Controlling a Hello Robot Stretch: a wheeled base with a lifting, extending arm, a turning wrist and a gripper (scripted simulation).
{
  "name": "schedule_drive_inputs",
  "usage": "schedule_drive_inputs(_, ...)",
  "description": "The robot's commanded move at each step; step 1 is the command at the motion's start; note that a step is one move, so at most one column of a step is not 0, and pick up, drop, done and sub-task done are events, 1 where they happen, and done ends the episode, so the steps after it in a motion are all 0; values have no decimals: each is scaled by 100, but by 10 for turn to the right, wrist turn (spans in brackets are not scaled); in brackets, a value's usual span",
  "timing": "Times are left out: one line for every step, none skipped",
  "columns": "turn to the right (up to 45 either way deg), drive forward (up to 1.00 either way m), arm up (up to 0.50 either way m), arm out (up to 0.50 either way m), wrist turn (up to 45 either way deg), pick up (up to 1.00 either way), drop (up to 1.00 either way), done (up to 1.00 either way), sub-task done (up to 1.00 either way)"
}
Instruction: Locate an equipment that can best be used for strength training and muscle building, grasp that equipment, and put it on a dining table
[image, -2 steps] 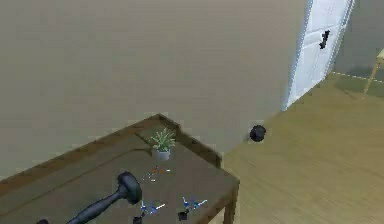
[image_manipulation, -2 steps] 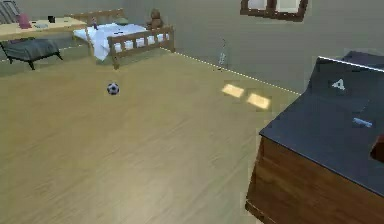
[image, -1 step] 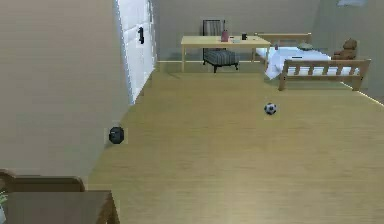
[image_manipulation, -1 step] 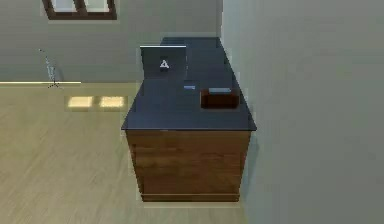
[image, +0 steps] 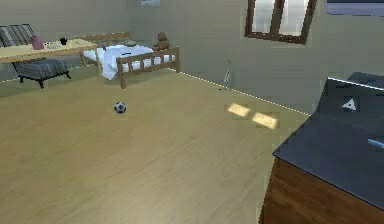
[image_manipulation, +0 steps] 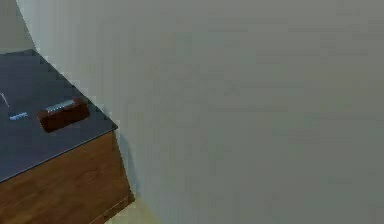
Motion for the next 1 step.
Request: schedule_drive_inputs(300,0,0,0,0,0,0,0,0)
